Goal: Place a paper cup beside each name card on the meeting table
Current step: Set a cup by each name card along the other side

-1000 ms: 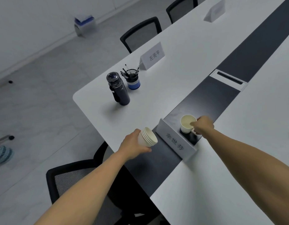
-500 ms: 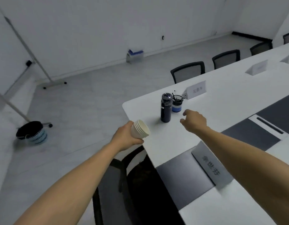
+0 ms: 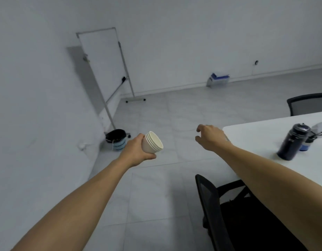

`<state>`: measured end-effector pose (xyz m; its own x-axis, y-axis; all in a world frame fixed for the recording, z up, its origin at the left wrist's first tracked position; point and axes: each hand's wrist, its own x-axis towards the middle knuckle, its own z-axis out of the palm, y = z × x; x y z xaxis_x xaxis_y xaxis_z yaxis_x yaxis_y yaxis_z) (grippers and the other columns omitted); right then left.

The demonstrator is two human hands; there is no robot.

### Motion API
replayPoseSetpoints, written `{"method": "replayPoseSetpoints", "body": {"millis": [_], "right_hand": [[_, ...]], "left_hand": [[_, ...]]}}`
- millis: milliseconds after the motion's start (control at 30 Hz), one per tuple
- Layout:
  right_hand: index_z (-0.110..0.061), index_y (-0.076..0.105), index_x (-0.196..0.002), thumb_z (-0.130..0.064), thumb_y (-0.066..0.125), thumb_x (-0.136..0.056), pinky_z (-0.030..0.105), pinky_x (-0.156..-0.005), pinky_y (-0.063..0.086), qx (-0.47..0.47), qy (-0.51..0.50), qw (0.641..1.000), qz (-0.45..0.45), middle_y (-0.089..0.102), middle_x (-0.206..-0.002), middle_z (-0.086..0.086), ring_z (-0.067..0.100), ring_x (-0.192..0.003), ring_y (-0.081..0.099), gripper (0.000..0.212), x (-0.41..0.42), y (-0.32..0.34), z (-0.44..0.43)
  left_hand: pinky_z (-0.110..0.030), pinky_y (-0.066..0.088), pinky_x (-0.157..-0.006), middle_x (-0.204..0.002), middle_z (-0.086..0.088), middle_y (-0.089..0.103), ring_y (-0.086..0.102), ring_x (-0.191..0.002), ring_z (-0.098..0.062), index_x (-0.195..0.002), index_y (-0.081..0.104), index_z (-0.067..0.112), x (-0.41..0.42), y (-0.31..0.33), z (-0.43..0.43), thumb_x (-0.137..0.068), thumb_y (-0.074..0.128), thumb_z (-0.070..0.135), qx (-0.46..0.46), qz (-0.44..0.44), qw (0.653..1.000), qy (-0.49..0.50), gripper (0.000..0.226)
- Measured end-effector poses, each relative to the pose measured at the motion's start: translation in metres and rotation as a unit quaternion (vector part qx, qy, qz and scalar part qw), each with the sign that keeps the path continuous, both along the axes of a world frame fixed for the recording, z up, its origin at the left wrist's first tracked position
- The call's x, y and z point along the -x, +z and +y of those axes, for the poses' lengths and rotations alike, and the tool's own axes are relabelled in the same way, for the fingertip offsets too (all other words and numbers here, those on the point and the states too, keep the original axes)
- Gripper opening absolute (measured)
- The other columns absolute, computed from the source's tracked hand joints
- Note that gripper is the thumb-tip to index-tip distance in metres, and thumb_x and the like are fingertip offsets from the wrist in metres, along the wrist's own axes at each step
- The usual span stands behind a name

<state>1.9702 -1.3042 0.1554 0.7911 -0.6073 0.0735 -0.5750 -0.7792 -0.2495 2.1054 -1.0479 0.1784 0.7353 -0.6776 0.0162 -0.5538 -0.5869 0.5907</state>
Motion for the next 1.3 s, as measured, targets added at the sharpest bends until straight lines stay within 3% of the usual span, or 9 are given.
{"method": "replayPoseSetpoints", "body": {"millis": [267,433,500,700,967,1300], "right_hand": [[-0.02,0.054,-0.131,-0.033,0.055,-0.094,0.032,-0.074,0.039,0.027,0.035,0.999,-0.001,0.061,-0.127,0.006,0.03,-0.11,0.06,0.039,-0.116,0.02,0.055],[-0.02,0.055,-0.131,-0.033,0.055,-0.094,0.031,-0.074,0.038,0.032,0.023,0.999,-0.005,0.063,-0.123,0.005,0.03,-0.109,0.06,0.039,-0.18,0.024,0.034],[-0.021,0.055,-0.131,-0.033,0.055,-0.094,0.03,-0.074,0.038,0.028,0.013,0.999,-0.007,0.064,-0.122,0.005,0.029,-0.109,0.06,0.039,-0.214,0.021,0.012],[-0.021,0.055,-0.132,-0.034,0.056,-0.094,0.031,-0.075,0.039,0.011,-0.01,1.0,-0.001,0.063,-0.125,0.006,0.03,-0.111,0.06,0.04,-0.308,0.022,-0.065],[-0.022,0.055,-0.132,-0.036,0.057,-0.094,0.032,-0.076,0.042,0.017,-0.043,0.999,0.004,0.063,-0.125,0.007,0.03,-0.109,0.061,0.04,-0.423,0.041,-0.18],[-0.022,0.056,-0.13,-0.036,0.058,-0.093,0.032,-0.077,0.042,0.002,-0.127,0.991,0.03,0.063,-0.126,0.008,0.03,-0.109,0.061,0.04,-0.565,0.002,-0.343]], "left_hand": [[-0.046,0.057,-0.081,-0.107,0.003,0.062,0.06,-0.096,-0.021,-0.12,0.052,0.021,-0.096,0.008,0.057,-0.059,0.09,0.037,0.027,-0.01,0.999,0.037,0.074],[-0.03,0.049,-0.067,-0.098,0.005,0.059,0.058,-0.087,-0.018,-0.11,0.052,0.02,-0.154,0.002,0.033,-0.062,0.089,0.035,0.026,-0.006,0.999,0.027,0.062],[-0.029,0.045,-0.067,-0.098,0.005,0.06,0.058,-0.089,-0.018,-0.107,0.051,0.02,-0.192,-0.002,0.01,-0.063,0.089,0.035,0.024,-0.004,1.0,0.016,0.06],[-0.042,0.054,-0.083,-0.104,0.002,0.063,0.061,-0.094,-0.021,-0.108,0.05,0.022,-0.293,-0.004,-0.071,-0.061,0.089,0.039,0.02,-0.005,1.0,-0.01,0.063],[-0.045,0.054,-0.083,-0.103,0.003,0.063,0.061,-0.093,-0.021,-0.108,0.05,0.022,-0.42,0.003,-0.188,-0.059,0.087,0.043,0.01,-0.015,0.999,-0.044,0.065],[-0.046,0.055,-0.083,-0.105,0.001,0.062,0.061,-0.093,-0.022,-0.11,0.05,0.022,-0.607,-0.027,-0.382,-0.06,0.088,0.042,0.003,-0.001,0.991,-0.136,0.066]]}}
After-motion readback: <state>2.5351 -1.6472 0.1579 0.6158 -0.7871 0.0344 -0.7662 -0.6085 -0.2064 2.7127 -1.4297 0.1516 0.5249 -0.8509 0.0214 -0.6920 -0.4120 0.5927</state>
